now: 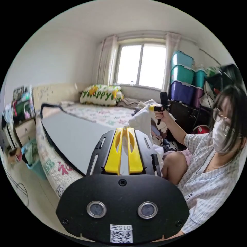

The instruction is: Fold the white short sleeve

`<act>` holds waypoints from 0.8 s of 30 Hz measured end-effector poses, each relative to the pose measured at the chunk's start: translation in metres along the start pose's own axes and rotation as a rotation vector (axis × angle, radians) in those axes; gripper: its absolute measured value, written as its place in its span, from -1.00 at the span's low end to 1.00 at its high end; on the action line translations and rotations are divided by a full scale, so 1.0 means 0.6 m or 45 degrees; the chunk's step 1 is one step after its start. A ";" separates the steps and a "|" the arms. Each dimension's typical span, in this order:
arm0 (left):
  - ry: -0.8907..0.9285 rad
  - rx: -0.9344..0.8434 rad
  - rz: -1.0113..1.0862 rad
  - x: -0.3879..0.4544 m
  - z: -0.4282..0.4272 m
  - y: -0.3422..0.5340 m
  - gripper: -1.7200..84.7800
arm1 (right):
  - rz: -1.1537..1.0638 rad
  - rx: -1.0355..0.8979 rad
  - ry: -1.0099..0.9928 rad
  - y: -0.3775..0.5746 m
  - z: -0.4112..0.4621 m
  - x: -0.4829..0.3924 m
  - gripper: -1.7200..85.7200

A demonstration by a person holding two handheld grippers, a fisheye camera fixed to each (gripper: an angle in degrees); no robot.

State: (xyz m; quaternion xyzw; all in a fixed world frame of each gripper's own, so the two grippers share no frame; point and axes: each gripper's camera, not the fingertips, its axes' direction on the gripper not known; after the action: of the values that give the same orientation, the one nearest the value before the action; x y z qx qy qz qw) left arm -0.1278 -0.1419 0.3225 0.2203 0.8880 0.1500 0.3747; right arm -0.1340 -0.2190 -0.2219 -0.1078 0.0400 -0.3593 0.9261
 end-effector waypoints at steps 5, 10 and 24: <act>-0.192 0.017 0.246 0.161 -0.099 -0.041 -0.94 | -0.099 0.083 0.020 -0.013 -0.089 -0.132 -0.96; -0.249 0.135 0.332 0.256 -0.174 -0.038 -0.95 | -0.216 0.150 -0.019 -0.002 -0.138 -0.219 -0.97; -0.415 -0.039 0.097 0.103 -0.044 -0.056 -0.93 | 0.138 0.020 0.214 -0.048 -0.019 -0.013 -0.96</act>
State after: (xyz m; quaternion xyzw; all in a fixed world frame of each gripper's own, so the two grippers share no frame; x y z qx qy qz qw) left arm -0.1950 -0.1423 0.2885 0.2694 0.8041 0.1398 0.5112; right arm -0.1602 -0.2365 -0.2262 -0.0677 0.1203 -0.3168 0.9384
